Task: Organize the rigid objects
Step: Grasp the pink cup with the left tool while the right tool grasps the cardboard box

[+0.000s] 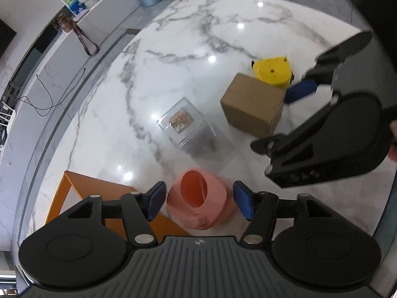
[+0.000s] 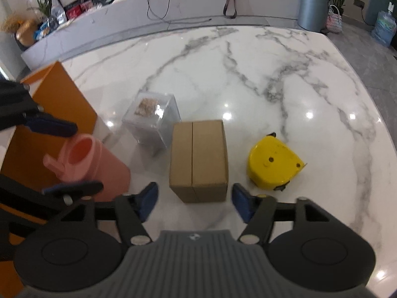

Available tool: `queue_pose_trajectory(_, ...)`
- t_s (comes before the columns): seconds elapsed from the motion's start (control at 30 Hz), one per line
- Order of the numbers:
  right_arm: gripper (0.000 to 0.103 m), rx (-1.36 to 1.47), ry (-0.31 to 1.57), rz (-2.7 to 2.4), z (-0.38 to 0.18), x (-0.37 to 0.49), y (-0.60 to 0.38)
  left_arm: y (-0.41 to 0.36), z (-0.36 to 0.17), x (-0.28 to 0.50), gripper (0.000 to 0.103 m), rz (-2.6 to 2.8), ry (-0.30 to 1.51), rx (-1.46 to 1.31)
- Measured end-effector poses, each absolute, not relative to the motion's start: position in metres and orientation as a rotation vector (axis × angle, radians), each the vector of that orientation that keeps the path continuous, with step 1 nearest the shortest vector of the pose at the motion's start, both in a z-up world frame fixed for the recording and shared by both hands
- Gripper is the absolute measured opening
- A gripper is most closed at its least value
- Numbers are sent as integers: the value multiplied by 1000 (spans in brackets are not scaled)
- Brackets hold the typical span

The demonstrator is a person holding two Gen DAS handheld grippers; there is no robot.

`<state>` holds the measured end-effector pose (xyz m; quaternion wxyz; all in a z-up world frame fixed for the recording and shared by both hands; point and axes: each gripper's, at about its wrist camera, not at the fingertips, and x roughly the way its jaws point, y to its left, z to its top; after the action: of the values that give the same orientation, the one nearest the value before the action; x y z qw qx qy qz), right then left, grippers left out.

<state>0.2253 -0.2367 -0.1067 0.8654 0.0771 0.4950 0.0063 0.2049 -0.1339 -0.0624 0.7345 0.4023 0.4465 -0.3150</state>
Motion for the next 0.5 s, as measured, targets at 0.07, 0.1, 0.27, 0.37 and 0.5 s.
queue_pose_trajectory(0.07, 68, 180, 1024, 0, -105, 227, -238, -133, -66, 208, 78, -701, 999, 878)
queue_pose_trajectory(0.1, 68, 197, 1015, -3, -105, 227, -239, -133, -67, 209, 78, -704, 1005, 875)
queue_pose_trajectory(0.27, 64, 239, 991, -14, -105, 229, -244, -135, -76, 210, 78, -710, 1013, 877)
queue_pose_trajectory(0.37, 56, 261, 999, -18, -109, 230, -246, -136, -80, 208, 77, -710, 1013, 882)
queue_pose_trajectory(0.5, 51, 242, 993, -26, -111, 229, -245, -135, -79, 206, 75, -696, 1014, 864)
